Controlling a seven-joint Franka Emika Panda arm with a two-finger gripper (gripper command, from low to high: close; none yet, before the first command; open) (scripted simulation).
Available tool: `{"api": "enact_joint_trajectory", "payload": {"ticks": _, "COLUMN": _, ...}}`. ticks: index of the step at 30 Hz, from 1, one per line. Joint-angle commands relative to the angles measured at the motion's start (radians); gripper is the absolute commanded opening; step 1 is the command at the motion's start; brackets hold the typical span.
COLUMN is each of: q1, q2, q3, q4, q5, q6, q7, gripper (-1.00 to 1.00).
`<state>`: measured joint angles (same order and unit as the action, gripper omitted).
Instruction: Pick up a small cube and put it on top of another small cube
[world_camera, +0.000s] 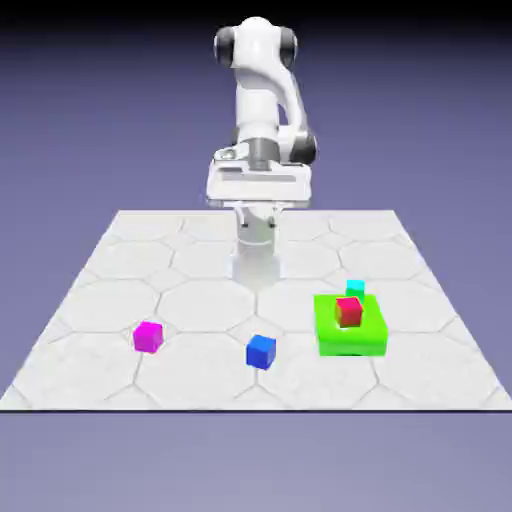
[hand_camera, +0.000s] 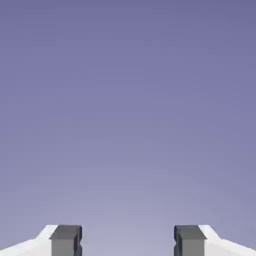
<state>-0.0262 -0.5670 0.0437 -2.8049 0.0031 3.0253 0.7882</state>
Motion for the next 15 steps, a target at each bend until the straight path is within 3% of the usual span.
{"api": "enact_joint_trajectory", "payload": {"ticks": 1, "q1": -0.032, "q2": 0.003, "q3": 0.036, "q4": 0.004, "q5": 0.003, "q6": -0.01, "q7": 0.039, "gripper": 0.0}}
{"api": "enact_joint_trajectory", "payload": {"ticks": 15, "q1": -0.475, "q2": 0.038, "q3": 0.544, "q4": 0.063, "q5": 0.039, "q6": -0.145, "q7": 0.588, "gripper": 0.0}}
